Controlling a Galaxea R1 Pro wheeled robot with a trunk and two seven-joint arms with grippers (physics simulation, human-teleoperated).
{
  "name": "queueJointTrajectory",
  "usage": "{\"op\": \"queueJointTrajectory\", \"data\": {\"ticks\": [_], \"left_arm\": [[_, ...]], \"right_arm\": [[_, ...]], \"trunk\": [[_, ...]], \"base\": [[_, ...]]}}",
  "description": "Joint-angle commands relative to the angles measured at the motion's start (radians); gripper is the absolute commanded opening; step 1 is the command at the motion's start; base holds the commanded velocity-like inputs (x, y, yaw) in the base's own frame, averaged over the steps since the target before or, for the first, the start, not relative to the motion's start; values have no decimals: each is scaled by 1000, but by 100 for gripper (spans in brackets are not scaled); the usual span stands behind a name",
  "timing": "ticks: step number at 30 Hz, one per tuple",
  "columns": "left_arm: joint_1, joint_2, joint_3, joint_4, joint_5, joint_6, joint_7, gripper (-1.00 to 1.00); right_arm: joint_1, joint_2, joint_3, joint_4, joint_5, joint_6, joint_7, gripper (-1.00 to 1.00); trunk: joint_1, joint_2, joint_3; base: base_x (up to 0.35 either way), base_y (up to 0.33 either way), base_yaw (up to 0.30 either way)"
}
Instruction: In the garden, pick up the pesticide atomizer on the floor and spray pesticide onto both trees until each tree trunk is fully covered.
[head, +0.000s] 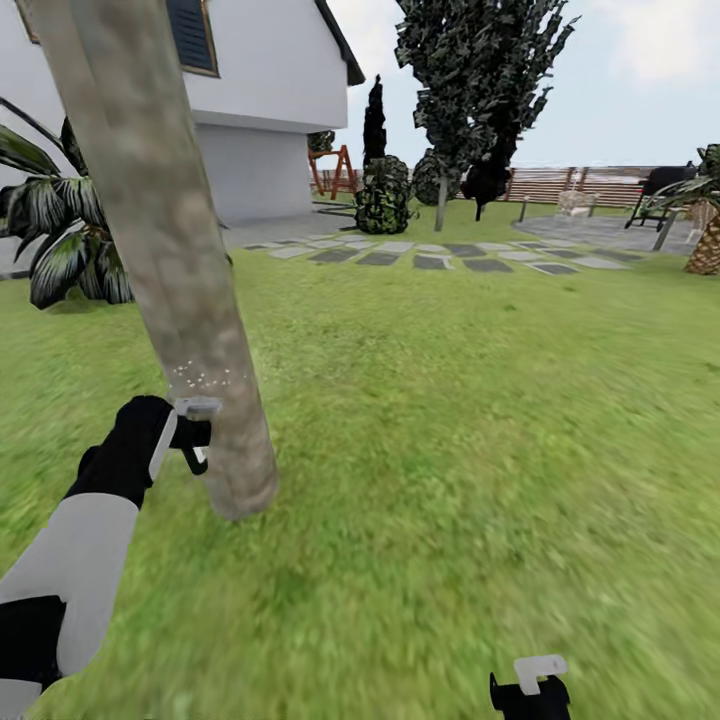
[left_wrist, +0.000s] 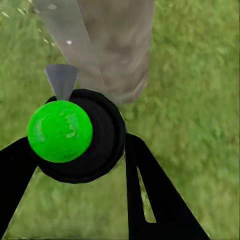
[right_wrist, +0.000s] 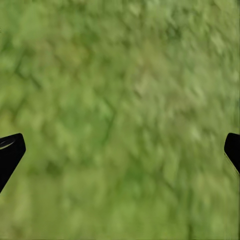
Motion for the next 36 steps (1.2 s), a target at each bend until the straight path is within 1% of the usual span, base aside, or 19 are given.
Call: {"op": "queueJointTrajectory", "data": {"ticks": [1,3,10,16,23,26,32,36], "left_arm": [[-3,14,3,-1,2,8,-8,-100],[-6,21,3,-1,2,11,-8,-100],[-7,22,3,-2,2,11,-7,-100],[-13,23,3,-2,2,12,-6,-100],[-19,23,3,0,2,12,-6,-100],[-4,22,4,4,2,10,-6,-100],[1,17,0,19,3,2,-3,-100],[2,16,-1,20,3,2,0,-100]], "right_arm": [[0,0,8,0,-7,-2,-3,100],[0,0,8,0,-7,-3,-3,100],[0,0,8,0,-7,-2,-3,100],[0,0,8,0,-7,-3,-3,100],[0,0,8,0,-6,-3,-3,100],[0,0,8,0,-6,-3,-3,100],[0,1,8,0,-6,-2,-3,100],[0,-1,8,0,-7,-2,-3,100]], "trunk": [[0,0,-1],[0,0,-1],[0,0,-1],[0,0,-1],[0,0,-1],[0,0,-1],[0,0,-1],[0,0,-1]], "base": [[191,-220,277],[246,-184,263],[259,-176,26],[115,-249,28],[5,-272,259],[0,-273,277],[13,-273,275],[141,-262,63]]}}
